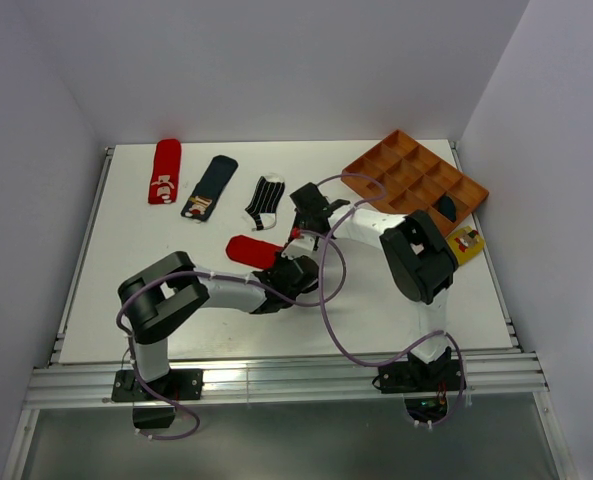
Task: Roll the socks
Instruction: Roll the sock at the center of the board.
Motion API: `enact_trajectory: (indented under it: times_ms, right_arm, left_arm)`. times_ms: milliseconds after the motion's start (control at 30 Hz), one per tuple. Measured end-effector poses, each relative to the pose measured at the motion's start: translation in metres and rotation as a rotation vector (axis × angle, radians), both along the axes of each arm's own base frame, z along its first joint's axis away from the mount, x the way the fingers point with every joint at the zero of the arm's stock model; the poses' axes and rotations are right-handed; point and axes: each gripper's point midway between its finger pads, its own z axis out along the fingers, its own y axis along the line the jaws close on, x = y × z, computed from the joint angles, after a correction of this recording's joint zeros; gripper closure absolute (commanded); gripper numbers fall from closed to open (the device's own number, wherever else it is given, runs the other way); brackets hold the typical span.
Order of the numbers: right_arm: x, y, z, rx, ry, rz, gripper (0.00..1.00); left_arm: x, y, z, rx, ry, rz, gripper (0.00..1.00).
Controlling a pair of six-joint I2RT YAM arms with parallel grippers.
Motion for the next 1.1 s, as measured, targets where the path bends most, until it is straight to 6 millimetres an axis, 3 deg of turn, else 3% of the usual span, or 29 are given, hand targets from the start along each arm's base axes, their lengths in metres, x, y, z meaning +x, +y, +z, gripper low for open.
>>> enact_trajectory:
  times_ms: [200, 533, 900, 1100]
  right_arm:
    - [-0.004, -0.004, 0.004, 0.032, -0.019, -0.015, 0.61]
    - [0.006, -0.011, 0.048, 0.096, -0.141, -0.065, 0.58]
    - [-0.001, -0.001, 0.043, 0.113, -0.148, -0.044, 0.53]
    - [-0.003, 0.007, 0.033, 0.108, -0.138, -0.027, 0.53]
  left_arm:
    - [0.004, 0.013, 0.007, -0.162, 0.100, 0.009, 0.99]
    - [0.016, 0.036, 0.011, -0.546, 0.329, 0.037, 0.99]
    - [0.018, 0.036, 0.009, -0.971, 0.569, 0.033, 0.99]
    - [0.014, 0.033, 0.008, -1.071, 0.639, 0.031, 0.99]
